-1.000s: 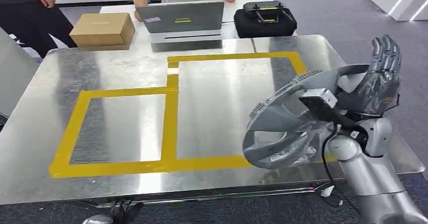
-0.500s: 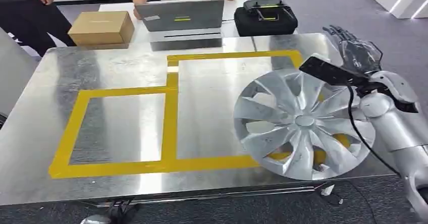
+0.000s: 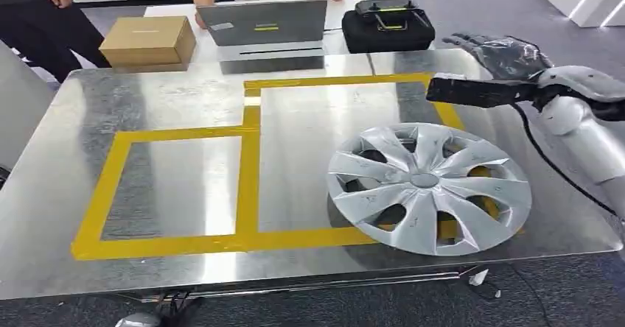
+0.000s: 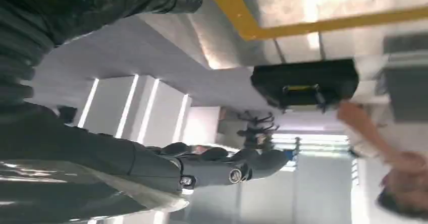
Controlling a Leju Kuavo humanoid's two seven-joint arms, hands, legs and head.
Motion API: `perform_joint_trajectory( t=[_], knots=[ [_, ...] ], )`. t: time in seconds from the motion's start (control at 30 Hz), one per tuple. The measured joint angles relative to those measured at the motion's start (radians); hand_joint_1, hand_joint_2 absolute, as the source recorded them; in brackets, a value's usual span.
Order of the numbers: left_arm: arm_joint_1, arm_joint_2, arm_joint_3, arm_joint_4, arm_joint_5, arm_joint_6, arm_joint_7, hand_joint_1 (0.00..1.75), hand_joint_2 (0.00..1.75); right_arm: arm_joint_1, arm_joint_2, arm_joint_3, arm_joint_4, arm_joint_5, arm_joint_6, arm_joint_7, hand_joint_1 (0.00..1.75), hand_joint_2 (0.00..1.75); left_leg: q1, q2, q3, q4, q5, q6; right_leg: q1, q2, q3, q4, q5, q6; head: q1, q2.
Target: Take the parts from the cabinet and place them on the table.
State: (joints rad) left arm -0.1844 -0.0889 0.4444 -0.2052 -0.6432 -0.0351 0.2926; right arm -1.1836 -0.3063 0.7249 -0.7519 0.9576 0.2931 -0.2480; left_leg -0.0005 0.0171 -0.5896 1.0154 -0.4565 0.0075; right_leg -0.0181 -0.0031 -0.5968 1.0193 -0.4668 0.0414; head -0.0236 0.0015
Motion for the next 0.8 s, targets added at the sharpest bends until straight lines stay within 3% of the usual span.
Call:
perform_joint_trajectory(
  t=[0.07,0.27,0.3,0.33,0.43,0.5,0.57,0.67,0.8],
  knots=[
    [0.000,0.000,0.004,0.000,-0.003,-0.002,0.000,0.00,0.00,-0.050,0.002,0.072,0.009,-0.026,0.057,-0.015,0.00,1.75,0.000,0.000,0.000,0.000,0.000,0.000,0.000,0.000,0.000,0.000,0.000,0.000,0.000,0.000],
    [0.001,0.000,0.019,0.000,-0.003,-0.002,-0.001,0.00,0.00,-0.090,0.009,0.197,0.007,-0.091,0.000,0.025,0.00,1.75,0.000,0.000,-0.001,0.000,0.000,0.000,0.001,-0.001,0.000,0.000,0.000,0.000,0.000,0.000],
    [0.001,0.000,0.021,0.000,-0.003,-0.002,-0.004,0.00,0.00,-0.084,0.009,0.202,0.005,-0.102,-0.053,0.041,0.00,1.75,0.000,0.000,-0.001,0.000,0.000,0.000,0.000,-0.001,0.000,0.000,0.000,0.000,0.000,0.000],
    [0.001,0.000,0.022,0.000,-0.003,-0.002,-0.008,0.00,0.00,-0.071,0.009,0.203,-0.006,-0.109,-0.153,0.065,0.00,1.75,0.000,0.000,-0.001,0.000,0.000,0.000,0.000,-0.001,0.000,0.000,0.000,0.000,0.000,0.000],
    [0.001,-0.003,0.027,0.000,-0.006,0.013,-0.018,0.00,0.00,0.021,0.006,0.174,-0.071,-0.055,-0.533,0.174,0.00,1.75,0.000,0.000,0.000,0.001,0.000,0.000,0.000,-0.001,0.001,0.000,0.000,0.000,0.000,0.000],
    [0.002,-0.008,0.031,0.000,-0.006,0.027,-0.022,0.00,0.00,0.131,0.005,0.116,-0.146,0.019,-0.755,0.239,0.00,1.75,0.000,0.000,0.000,0.001,-0.001,0.001,0.000,-0.002,0.001,-0.001,-0.001,0.000,0.000,0.000],
    [0.003,-0.013,0.034,0.000,-0.007,0.036,-0.026,0.00,0.00,0.277,0.008,0.024,-0.256,0.116,-0.917,0.266,0.00,1.75,0.000,-0.002,-0.001,0.001,-0.001,0.002,0.000,-0.004,0.002,-0.001,-0.001,0.000,0.000,0.000],
    [0.006,-0.017,0.044,0.000,-0.011,0.043,-0.029,0.00,0.00,0.480,0.034,-0.142,-0.436,0.212,-0.982,0.234,0.00,1.75,0.000,-0.003,-0.001,0.001,-0.003,0.003,0.000,-0.004,0.001,-0.001,-0.002,0.001,-0.001,0.000],
    [0.007,-0.018,0.047,0.000,-0.017,0.044,-0.030,0.00,0.00,0.609,0.061,-0.266,-0.567,0.217,-0.984,0.204,0.00,1.75,0.000,-0.002,-0.002,0.000,-0.003,0.003,0.000,-0.004,0.000,-0.001,-0.003,0.000,0.000,0.000]
  ],
)
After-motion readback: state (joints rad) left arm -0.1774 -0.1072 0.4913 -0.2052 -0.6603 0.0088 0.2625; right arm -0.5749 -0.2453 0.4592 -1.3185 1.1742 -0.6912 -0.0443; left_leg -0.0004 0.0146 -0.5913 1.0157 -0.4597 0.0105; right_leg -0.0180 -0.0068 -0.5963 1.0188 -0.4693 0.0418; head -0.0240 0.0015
